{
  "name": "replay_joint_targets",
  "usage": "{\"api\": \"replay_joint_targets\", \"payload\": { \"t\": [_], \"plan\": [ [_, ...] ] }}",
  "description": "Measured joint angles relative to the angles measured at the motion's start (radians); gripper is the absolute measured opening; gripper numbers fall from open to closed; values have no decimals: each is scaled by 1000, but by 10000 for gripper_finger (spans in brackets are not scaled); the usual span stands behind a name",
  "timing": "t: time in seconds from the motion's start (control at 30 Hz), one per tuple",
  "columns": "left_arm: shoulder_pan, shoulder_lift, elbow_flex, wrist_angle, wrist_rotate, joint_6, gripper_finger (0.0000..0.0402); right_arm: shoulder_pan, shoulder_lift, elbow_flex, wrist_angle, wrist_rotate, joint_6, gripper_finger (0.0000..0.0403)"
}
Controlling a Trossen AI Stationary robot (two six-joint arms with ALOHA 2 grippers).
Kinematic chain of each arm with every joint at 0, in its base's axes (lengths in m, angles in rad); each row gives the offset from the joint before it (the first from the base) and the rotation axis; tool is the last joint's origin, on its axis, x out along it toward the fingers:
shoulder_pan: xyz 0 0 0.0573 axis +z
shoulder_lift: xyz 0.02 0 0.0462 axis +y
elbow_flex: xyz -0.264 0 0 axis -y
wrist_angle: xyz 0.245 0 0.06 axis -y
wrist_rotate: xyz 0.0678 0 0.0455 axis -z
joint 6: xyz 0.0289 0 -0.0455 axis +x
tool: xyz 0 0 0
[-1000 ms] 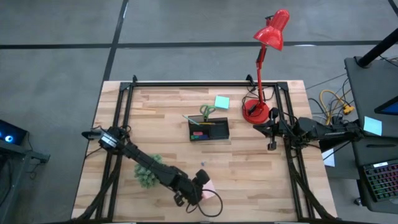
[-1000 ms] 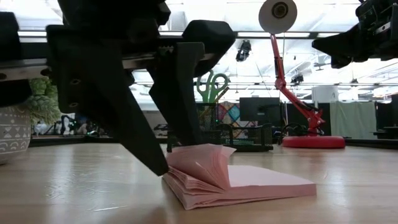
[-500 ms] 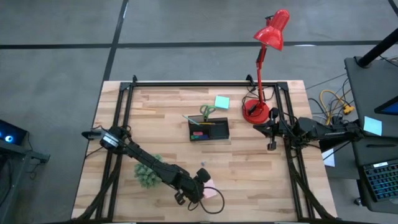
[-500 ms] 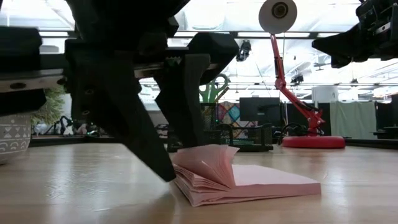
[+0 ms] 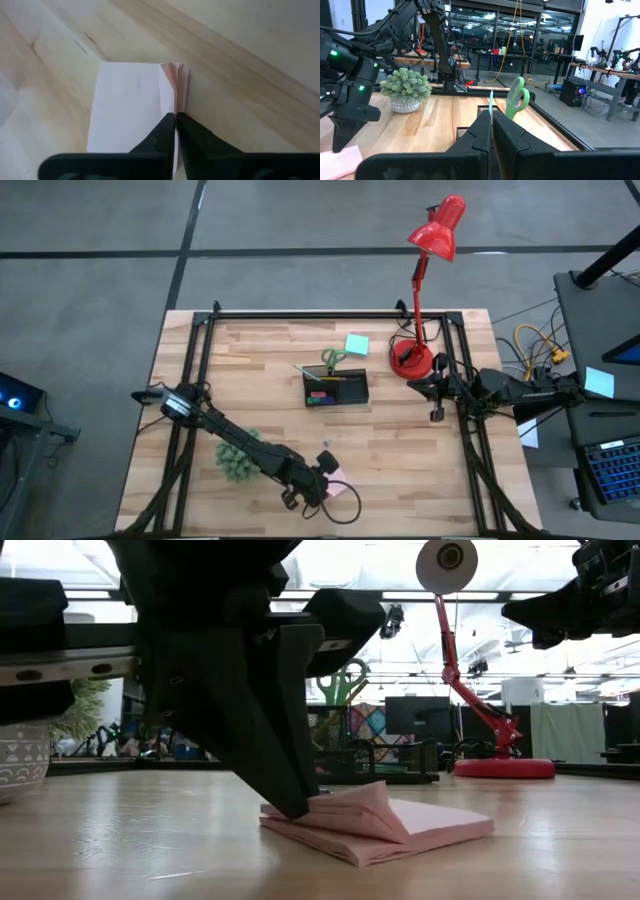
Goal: Pick and place office supplies into organizer
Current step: Put the pink sticky notes into the black desk organizer
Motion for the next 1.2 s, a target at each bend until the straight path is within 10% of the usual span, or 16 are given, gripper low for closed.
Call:
{"api": "replay_joint_targets", "payload": {
  "t": [1.2],
  "plan": [
    [0, -30, 136, -121, -160, -78, 0, 0, 0, 0, 0, 0, -3, 9]
  ]
}}
